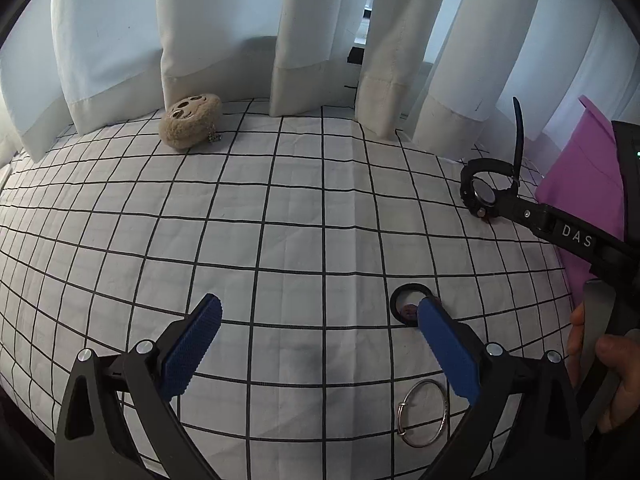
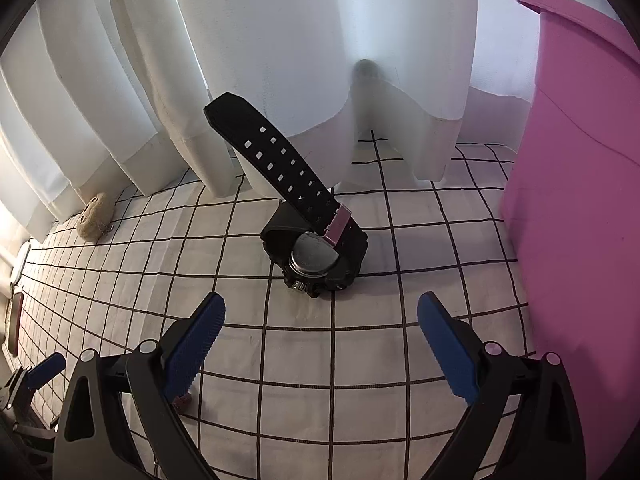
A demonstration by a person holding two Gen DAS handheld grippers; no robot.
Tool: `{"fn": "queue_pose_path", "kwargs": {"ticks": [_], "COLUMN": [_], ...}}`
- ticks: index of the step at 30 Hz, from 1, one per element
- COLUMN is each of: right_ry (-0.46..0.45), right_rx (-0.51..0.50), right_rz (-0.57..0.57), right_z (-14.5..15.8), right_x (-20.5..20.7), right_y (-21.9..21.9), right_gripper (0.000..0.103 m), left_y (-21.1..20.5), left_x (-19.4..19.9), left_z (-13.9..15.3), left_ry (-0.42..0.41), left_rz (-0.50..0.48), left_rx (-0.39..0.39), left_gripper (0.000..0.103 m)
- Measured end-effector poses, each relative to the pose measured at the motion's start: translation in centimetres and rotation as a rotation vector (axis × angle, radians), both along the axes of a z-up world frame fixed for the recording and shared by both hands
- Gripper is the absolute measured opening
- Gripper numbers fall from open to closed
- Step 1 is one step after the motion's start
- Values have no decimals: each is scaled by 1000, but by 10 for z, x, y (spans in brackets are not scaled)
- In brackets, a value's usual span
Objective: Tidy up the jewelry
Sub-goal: 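Grasp the black hair tie with pink pompoms with the left tool while the right tool grasps the black watch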
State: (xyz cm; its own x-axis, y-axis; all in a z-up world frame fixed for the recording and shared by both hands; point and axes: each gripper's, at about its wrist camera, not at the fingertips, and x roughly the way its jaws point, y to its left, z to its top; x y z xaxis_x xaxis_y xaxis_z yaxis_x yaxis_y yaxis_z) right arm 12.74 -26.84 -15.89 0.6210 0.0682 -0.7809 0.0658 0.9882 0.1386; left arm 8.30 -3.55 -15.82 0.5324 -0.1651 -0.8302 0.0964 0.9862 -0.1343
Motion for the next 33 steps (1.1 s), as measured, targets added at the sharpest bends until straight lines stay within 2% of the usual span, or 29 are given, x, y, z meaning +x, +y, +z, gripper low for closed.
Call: {"fn": "queue_pose_path", "kwargs": {"ticks": [6,9,14,19,29,33], "right_ry": [-11,-6,-17,-9,11,12], "right_rx": [-35,-55,-79,-136,-164,-175], "right_rz": [47,65,81,89,100,114], "right_z": [-6,-12,-18,-26,-39,-46], "right_x": [10,17,25,35,52,55], "right_y": [-4,-3,-2,1,0,1], "right_gripper": [92,93,93,92,92,92], "left_y": [-36,-47,-64,-73,-71,-73], "left_x": [-10,-9,-5,-3,4,4], "left_z": [-7,-11,-20,-26,-40,-42], "left_ry": [-51,-67,-68,-61,-29,-43], "left_rz": [-48,-55,-58,-29,65,98], "left_rx": [34,20,35,46,33,70], "left_gripper": [97,97,97,97,97,95]}}
